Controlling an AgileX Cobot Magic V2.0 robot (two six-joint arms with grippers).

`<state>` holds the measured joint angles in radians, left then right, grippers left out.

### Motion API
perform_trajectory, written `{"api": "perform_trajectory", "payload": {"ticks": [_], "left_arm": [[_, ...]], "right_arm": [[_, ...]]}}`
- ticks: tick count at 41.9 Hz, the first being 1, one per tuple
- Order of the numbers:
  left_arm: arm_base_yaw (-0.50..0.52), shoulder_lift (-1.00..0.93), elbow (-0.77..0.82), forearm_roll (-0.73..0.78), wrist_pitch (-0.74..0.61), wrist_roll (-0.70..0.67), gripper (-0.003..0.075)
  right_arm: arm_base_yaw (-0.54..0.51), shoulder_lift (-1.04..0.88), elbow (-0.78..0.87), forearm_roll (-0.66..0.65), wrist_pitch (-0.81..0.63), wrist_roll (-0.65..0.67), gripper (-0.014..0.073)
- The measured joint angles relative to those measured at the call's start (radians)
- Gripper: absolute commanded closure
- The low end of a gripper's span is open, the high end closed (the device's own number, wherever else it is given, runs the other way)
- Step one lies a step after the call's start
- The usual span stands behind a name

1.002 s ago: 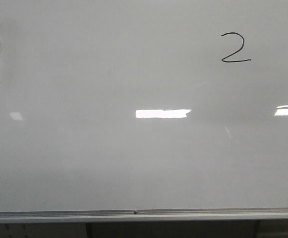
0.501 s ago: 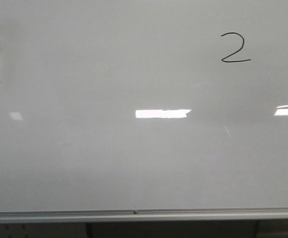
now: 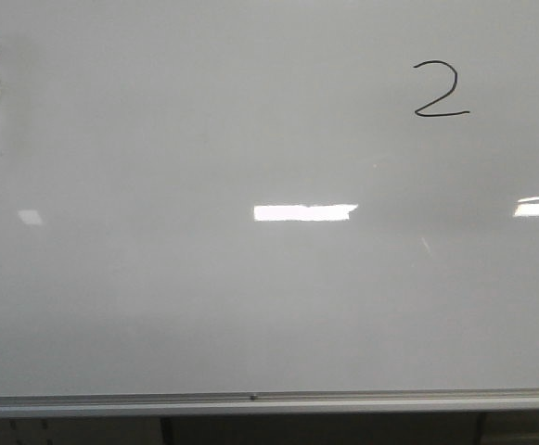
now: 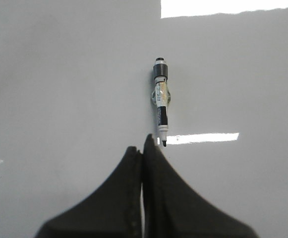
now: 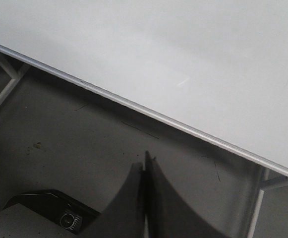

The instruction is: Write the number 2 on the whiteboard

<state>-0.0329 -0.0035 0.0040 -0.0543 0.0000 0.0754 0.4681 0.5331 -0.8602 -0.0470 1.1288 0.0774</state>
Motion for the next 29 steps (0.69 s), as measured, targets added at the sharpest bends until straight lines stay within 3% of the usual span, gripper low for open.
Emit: {"api": "perform_trajectory", "payload": {"ticks": [21,29], "left_arm": [[0.000,0.000,0.000,-0.006,-0.011,0.000,0.0739],[0.043,0.000,0.000,-0.017,-0.011,0.000,0.0739]], "right_arm": [[0.000,0.000,0.000,0.000,0.000,0.000,0.0663],[0.000,0.000,0.000,0.000,0.000,0.000,0.0663]]}}
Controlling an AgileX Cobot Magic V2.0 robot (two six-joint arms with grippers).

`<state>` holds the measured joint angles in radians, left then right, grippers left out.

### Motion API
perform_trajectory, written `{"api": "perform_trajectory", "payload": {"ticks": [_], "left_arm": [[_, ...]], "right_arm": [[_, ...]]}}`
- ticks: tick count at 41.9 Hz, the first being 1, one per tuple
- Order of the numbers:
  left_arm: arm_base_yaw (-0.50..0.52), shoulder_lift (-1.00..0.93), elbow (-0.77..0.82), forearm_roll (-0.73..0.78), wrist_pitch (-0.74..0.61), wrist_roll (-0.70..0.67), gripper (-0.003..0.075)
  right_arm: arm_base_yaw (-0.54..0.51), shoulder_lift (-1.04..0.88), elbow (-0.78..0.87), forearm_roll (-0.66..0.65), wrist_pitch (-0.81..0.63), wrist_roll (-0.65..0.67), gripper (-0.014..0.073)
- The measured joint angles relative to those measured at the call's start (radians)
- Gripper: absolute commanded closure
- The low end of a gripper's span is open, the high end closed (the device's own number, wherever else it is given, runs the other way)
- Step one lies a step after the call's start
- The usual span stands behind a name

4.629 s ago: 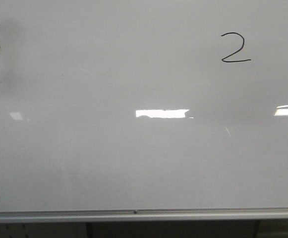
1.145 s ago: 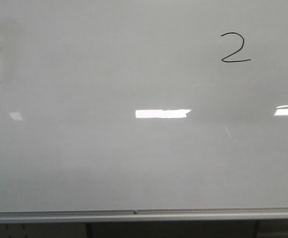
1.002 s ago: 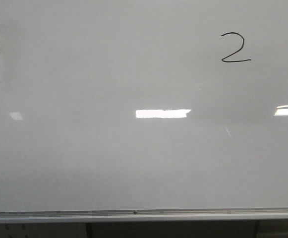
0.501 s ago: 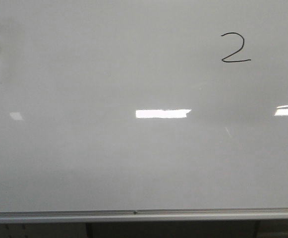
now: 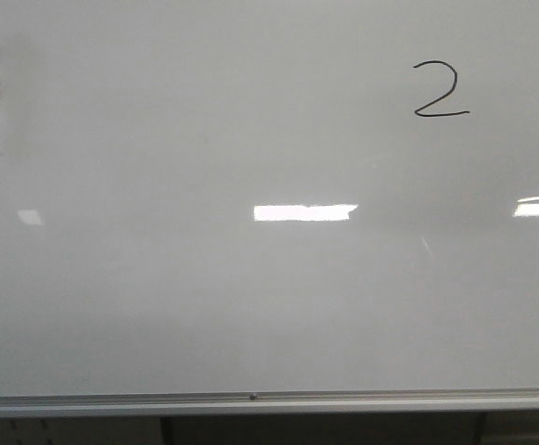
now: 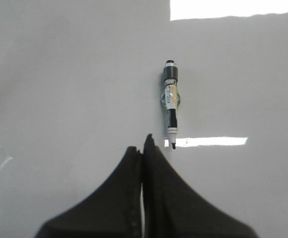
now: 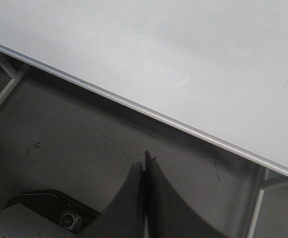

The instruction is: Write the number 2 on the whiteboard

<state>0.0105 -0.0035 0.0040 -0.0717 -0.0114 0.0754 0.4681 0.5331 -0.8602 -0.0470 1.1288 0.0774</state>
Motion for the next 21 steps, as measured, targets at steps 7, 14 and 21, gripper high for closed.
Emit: {"api": "perform_trajectory", "payload": {"ticks": [7,14,21], "left_arm": [[0.012,0.000,0.000,-0.002,0.000,0.000,0.0739],[-0.010,0.000,0.000,-0.002,0.000,0.000,0.0739],[-0.028,0.000,0.000,-0.002,0.000,0.000,0.0739]], "right_arm": [[0.000,0.000,0.000,0.000,0.000,0.000,0.0663],[0.000,0.000,0.000,0.000,0.000,0.000,0.0663],[0.000,0.000,0.000,0.000,0.000,0.000,0.0663]]}}
